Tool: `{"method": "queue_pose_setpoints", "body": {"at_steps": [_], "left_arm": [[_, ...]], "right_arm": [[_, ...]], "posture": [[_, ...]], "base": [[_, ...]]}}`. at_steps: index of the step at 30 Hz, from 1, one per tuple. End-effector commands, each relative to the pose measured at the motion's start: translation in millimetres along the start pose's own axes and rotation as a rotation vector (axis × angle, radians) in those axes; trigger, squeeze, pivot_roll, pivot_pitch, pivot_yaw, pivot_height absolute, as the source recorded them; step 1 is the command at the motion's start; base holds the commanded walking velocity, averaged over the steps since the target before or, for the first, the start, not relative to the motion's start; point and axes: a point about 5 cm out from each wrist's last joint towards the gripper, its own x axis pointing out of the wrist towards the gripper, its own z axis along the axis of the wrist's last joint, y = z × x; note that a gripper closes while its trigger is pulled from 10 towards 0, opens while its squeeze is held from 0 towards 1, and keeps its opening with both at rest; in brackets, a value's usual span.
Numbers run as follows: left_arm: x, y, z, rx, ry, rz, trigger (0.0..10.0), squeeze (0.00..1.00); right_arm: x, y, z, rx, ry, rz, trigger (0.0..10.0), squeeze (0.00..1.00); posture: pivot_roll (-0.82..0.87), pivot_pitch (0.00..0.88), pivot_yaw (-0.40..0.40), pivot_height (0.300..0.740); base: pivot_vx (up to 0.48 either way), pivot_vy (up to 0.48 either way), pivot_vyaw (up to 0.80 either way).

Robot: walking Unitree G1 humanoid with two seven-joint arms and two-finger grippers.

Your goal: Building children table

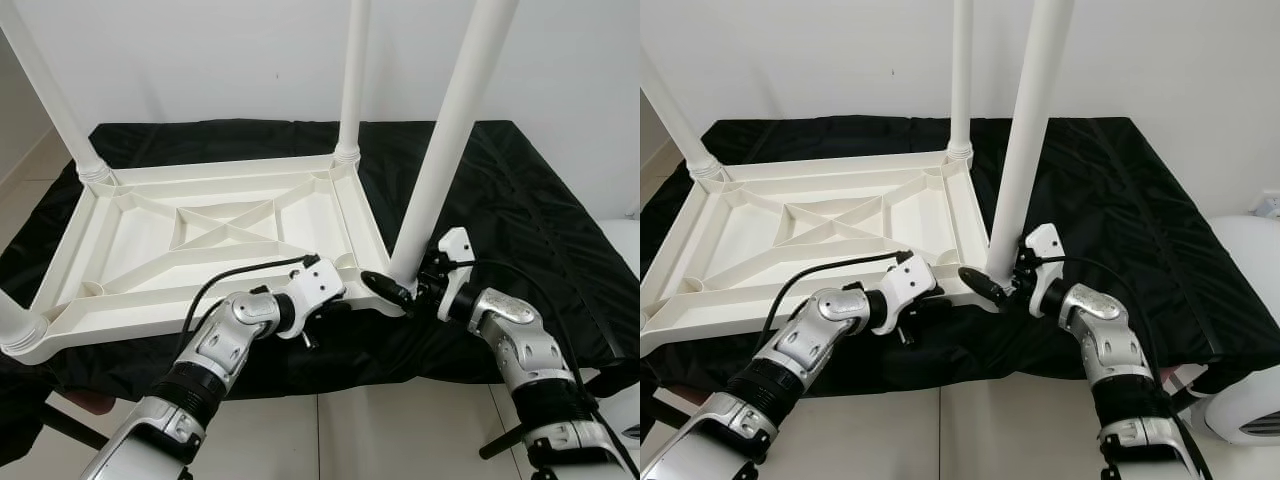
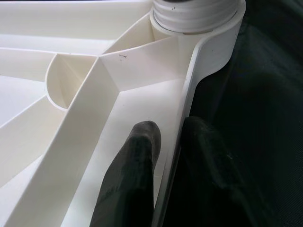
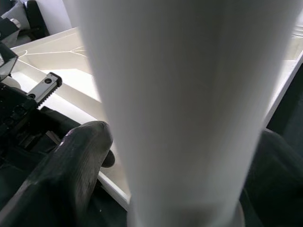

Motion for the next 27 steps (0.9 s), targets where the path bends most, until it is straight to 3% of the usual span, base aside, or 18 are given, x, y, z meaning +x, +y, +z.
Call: {"method": "queue_pose_setpoints", "body": {"at_steps": [1, 2, 3, 4, 23, 27], "left_arm": [[3.4, -8.4, -2.6, 0.013, 0.016, -0.081, 10.0, 0.00], [3.3, -8.2, -2.7, 0.013, 0.016, -0.081, 10.0, 0.00], [3.2, -8.1, -2.8, 0.013, 0.017, -0.081, 10.0, 0.00], [3.3, -8.1, -2.8, 0.013, 0.017, -0.080, 10.0, 0.00], [4.5, -10.2, -2.2, 0.009, 0.012, -0.085, 10.0, 0.00], [4.4, -10.6, -2.5, 0.006, 0.011, -0.083, 10.0, 0.00]], "right_arm": [[-0.3, -2.1, 0.6, -0.008, -0.003, 0.014, 3.6, 0.00], [-0.5, -3.0, 0.9, -0.009, -0.004, 0.018, 3.6, 0.00], [-0.6, -3.6, 1.3, -0.010, -0.006, 0.018, 0.6, 0.00], [-0.8, -3.6, 1.6, -0.007, -0.009, 0.019, 0.0, 0.00], [4.6, 16.5, 1.4, 0.033, -0.096, 0.010, 0.0, 0.00], [11.3, 22.2, 1.9, 0.035, -0.132, -0.094, 0.0, 0.00]], "posture": [[-0.11, 0.069, 0.055, 0.740], [-0.11, 0.069, 0.055, 0.740], [-0.11, 0.070, 0.055, 0.740], [-0.11, 0.070, 0.055, 0.740], [-0.11, 0.075, 0.053, 0.740], [-0.11, 0.077, 0.050, 0.740]], "base": [[0.000, 0.000, 0.00], [0.000, 0.000, 0.00], [0.000, 0.000, 0.00], [0.000, 0.000, 0.00], [0.000, 0.000, 0.00], [0.000, 0.000, 0.00]]}}
